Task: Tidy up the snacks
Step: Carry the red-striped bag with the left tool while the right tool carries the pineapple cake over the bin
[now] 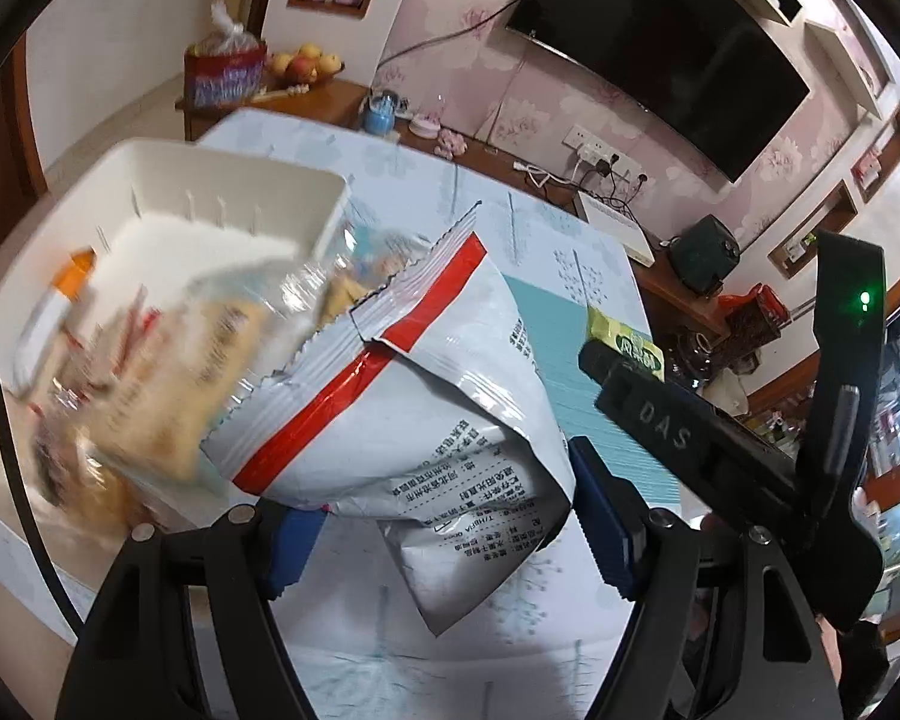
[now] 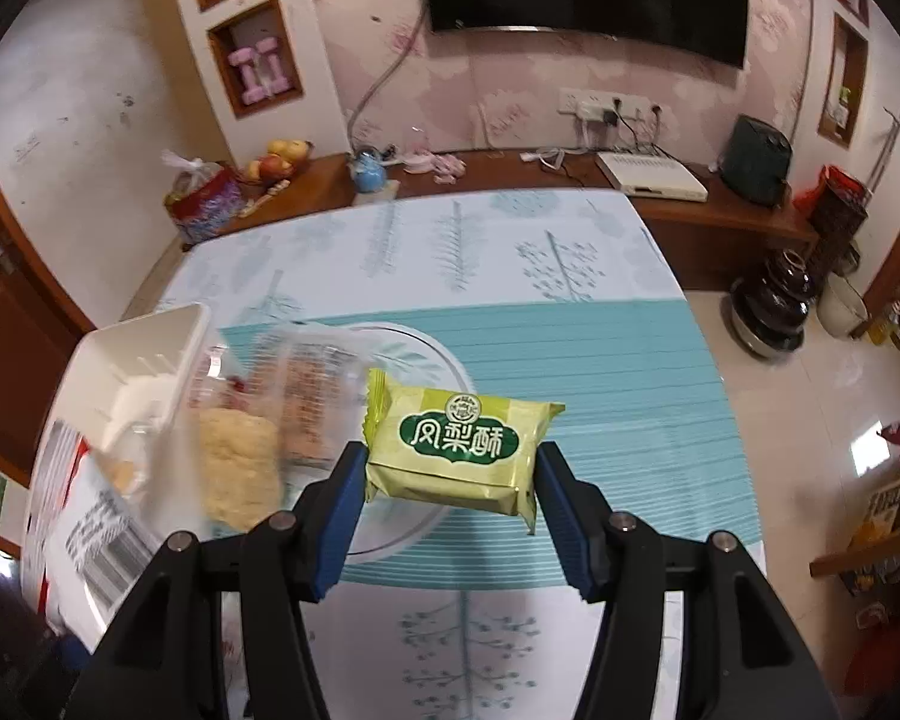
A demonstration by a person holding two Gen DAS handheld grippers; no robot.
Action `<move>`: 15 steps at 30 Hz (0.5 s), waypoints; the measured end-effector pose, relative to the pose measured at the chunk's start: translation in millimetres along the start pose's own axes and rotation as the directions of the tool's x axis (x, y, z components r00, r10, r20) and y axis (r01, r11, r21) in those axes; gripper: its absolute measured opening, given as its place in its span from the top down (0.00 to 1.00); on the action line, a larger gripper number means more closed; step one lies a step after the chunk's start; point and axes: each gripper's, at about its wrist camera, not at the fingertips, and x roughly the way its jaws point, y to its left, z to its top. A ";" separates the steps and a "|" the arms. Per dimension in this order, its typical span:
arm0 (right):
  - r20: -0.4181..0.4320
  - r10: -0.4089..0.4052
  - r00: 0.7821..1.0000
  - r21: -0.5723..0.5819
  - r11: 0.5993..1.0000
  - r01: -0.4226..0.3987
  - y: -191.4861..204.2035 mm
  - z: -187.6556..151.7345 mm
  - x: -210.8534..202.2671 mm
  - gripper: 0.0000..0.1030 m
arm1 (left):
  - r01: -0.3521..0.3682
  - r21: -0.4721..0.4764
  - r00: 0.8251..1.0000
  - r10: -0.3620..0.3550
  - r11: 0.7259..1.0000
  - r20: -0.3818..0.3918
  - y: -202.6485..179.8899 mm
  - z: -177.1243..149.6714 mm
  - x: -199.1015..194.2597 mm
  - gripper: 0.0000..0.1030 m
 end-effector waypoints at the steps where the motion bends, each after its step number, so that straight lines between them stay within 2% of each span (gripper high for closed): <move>1: 0.003 0.005 1.000 -0.008 1.000 -0.005 5.5 -0.5 -2.8 0.45 | -0.010 0.010 1.000 0.010 1.000 0.004 4.7 3.2 -5.2 0.28; 8: 0.001 0.064 0.998 -0.023 0.998 -0.064 37.6 -5.8 -10.9 0.45 | -0.068 0.081 0.997 0.066 0.994 0.032 40.2 17.1 -33.5 0.28; 15: -0.014 0.126 0.992 -0.064 0.990 -0.126 76.8 -8.9 -14.4 0.45 | -0.116 0.121 0.993 0.116 0.986 0.013 73.6 26.9 -50.7 0.28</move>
